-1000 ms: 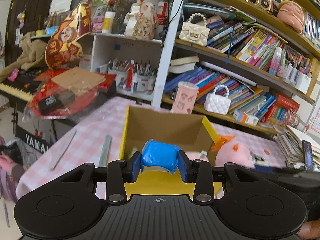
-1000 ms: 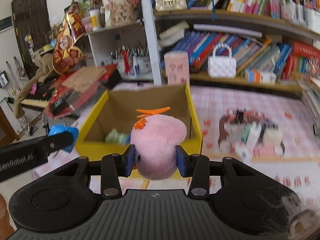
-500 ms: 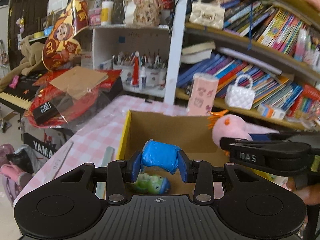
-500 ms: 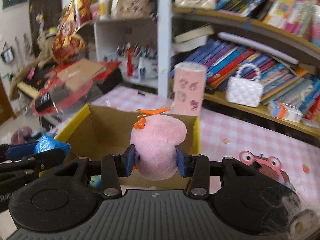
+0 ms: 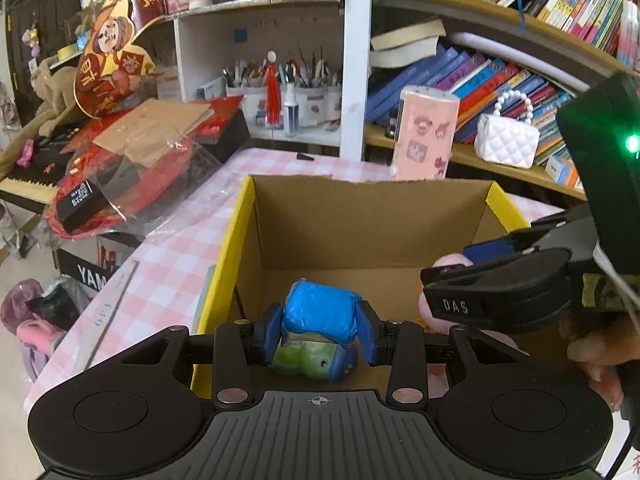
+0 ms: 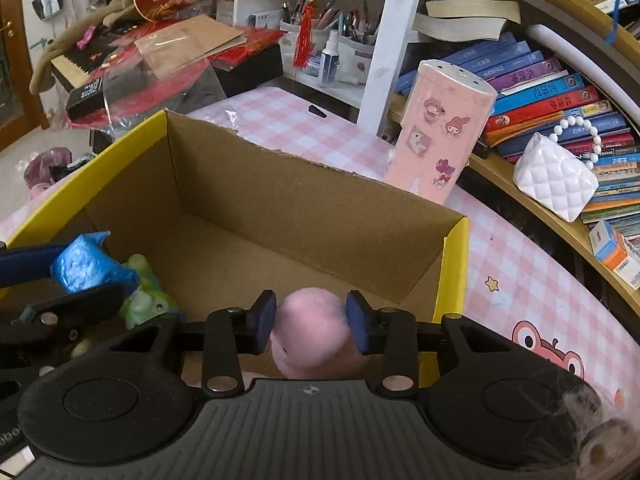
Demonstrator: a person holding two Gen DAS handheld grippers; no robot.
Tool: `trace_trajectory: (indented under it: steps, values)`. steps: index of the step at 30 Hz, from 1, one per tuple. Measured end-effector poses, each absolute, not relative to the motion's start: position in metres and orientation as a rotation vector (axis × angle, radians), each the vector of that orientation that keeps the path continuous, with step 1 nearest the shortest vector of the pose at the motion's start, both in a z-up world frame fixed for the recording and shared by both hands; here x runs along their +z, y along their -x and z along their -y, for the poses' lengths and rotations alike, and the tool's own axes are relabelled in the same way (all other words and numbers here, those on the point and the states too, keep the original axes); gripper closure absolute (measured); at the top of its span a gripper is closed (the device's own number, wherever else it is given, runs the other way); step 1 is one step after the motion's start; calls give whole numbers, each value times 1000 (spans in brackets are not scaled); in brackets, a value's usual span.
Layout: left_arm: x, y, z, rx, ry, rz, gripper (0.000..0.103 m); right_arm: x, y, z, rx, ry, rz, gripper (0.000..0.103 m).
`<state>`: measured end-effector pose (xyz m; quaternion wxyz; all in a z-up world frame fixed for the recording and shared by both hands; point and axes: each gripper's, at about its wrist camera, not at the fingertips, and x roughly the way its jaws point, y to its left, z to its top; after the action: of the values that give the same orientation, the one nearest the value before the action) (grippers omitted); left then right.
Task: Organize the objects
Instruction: 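Open both grippers to drop the blue toy and chick into the box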
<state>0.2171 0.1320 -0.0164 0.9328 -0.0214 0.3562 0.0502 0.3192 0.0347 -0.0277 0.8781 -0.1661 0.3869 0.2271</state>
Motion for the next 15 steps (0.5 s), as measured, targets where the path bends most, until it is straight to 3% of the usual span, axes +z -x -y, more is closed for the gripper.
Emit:
trace_trajectory:
  steps: [2, 5, 7, 12, 15]
  values:
    - [-18, -218, -131, 110, 43, -731, 64, -27, -322, -35, 472, 337, -810, 66]
    - [-18, -217, -131, 102, 46, -729, 60, -23, -320, -32, 462, 324, -780, 53]
    - [-15, -214, -131, 102, 46, -712, 56, -19, -318, -31, 462, 312, -753, 53]
    - [-2, -204, -129, 102, 46, -656, 37, -3, -309, -24, 446, 260, -704, 53]
    - [8, -195, -131, 107, 49, -619, 32, 10, -299, -18, 417, 205, -670, 51]
